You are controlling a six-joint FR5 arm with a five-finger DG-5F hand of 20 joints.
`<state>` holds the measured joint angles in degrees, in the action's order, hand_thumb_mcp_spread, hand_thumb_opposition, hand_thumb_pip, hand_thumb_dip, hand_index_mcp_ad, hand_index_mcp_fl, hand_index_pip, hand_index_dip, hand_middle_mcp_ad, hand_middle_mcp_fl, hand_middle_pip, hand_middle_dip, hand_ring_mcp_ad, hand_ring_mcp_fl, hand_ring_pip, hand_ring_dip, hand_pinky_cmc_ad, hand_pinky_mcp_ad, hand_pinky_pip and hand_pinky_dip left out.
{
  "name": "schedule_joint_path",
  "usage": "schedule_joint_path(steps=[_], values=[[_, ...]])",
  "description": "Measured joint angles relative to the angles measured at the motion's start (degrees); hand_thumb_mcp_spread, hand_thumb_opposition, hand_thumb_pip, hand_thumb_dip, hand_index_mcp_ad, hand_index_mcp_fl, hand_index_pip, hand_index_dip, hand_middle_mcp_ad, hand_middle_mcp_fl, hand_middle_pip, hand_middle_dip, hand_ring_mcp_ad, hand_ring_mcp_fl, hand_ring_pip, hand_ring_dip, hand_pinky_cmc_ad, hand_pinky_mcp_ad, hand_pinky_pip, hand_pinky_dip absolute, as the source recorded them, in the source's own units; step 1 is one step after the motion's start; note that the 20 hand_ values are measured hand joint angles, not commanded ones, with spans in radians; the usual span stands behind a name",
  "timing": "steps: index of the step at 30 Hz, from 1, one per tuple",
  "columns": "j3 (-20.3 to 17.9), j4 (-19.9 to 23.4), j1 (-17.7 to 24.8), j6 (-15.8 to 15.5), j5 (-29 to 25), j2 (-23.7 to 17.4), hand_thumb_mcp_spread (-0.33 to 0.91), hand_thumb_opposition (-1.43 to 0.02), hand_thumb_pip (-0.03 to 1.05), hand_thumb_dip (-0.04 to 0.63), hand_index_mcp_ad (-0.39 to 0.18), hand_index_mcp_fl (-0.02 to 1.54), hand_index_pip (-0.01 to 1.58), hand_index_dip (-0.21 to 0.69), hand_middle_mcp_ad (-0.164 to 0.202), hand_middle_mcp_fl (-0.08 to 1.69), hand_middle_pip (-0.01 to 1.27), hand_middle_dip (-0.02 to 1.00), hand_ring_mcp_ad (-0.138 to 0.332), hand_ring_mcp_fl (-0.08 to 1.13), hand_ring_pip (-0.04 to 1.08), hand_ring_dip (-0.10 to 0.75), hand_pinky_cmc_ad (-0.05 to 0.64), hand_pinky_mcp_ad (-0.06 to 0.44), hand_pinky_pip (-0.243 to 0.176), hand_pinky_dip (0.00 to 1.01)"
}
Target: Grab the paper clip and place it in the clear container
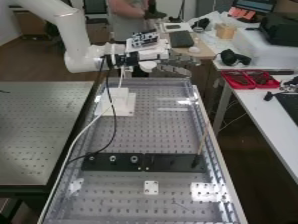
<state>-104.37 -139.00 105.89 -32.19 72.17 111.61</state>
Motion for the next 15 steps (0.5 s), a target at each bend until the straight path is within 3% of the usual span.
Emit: schedule_joint_path(steps=[15], values=[[8.1, -6.2, 0.9, 1.6, -0.8, 8.7, 0.51, -0.96, 0.58, 0.220, -0.152, 0.79, 1.27, -0.012, 0.047, 0.21, 0.13, 0.19, 0.080, 0.01, 0.11, 0.093, 0.342, 0.258, -0.010, 0.25]])
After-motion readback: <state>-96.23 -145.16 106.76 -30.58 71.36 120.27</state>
